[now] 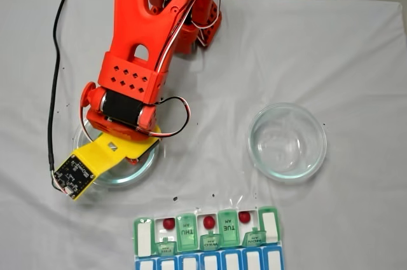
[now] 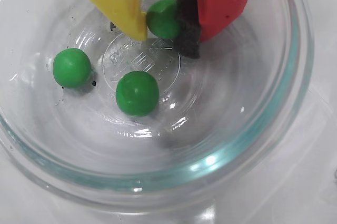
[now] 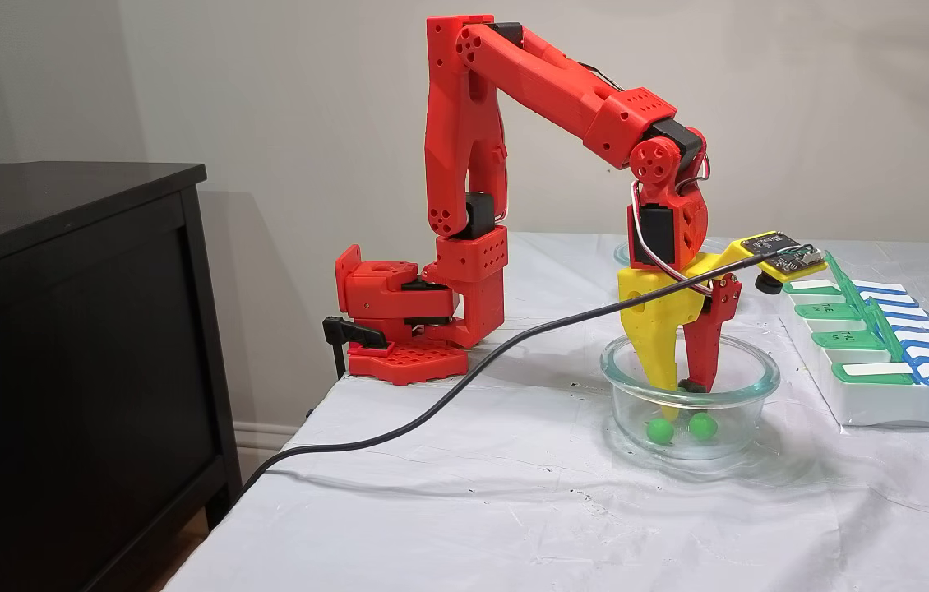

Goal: Sort medicines into box.

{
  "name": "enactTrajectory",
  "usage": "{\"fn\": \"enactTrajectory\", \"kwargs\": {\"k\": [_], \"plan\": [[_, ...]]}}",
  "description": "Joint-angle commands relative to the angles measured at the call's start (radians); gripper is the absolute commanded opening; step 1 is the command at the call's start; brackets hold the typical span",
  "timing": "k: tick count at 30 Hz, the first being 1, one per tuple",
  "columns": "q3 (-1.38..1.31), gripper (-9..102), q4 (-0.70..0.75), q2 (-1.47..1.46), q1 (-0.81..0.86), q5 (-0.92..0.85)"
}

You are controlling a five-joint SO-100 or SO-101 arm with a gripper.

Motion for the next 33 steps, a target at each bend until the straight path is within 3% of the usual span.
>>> {"fn": "enactTrajectory", "kwargs": {"k": [1,24,33], "plan": [[-0.011,0,0.014,0.044,-0.003,-0.008],[-0.307,0,0.252,0.229,0.095,0.041],[-0.334,0,0.201,0.471,-0.071,0.219]]}}
